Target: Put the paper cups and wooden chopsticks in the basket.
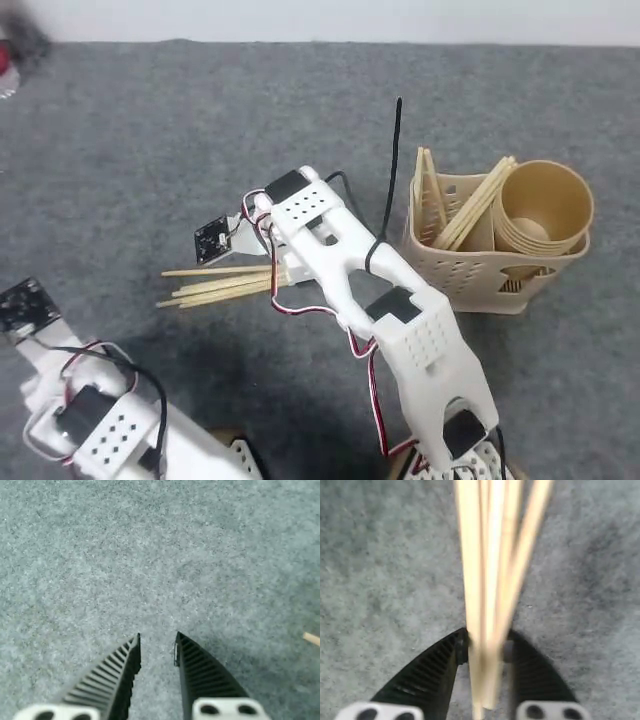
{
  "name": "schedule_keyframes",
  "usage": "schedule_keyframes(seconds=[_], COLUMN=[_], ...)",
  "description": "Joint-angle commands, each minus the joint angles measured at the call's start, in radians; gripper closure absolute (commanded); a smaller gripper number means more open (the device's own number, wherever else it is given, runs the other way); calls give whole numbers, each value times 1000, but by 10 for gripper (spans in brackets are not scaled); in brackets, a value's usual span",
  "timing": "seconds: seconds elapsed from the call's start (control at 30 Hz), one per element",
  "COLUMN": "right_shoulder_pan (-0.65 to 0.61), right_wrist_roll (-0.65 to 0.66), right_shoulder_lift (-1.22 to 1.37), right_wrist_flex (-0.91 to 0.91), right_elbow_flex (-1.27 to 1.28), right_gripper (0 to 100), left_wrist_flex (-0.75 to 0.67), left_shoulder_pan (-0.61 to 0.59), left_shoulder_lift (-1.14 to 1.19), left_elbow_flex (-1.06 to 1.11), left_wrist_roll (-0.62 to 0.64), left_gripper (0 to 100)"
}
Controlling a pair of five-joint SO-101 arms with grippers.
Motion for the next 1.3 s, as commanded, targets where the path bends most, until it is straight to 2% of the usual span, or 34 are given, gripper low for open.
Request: schedule_keyframes(seconds=[0.0, 0.37, 0.63, 0.87, 1.27], right_shoulder_pan=[4, 1, 1, 15, 42], right_wrist_roll=[12, 12, 2, -107, -245], right_shoulder_lift=[-12, -18, -153, -309, -601], right_wrist_flex=[-1, 7, 8, 16, 140], right_elbow_flex=[-37, -41, -54, -54, -49], right_gripper=[988, 991, 991, 991, 991], left_wrist_flex=[3, 3, 3, 3, 5], left_shoulder_pan=[3, 3, 3, 3, 3], left_shoulder_lift=[-9, -9, -9, -9, -9], left_elbow_flex=[-4, -4, -4, -4, -4], left_wrist_roll=[-9, -9, -9, -9, -12], left_gripper=[892, 892, 892, 892, 892])
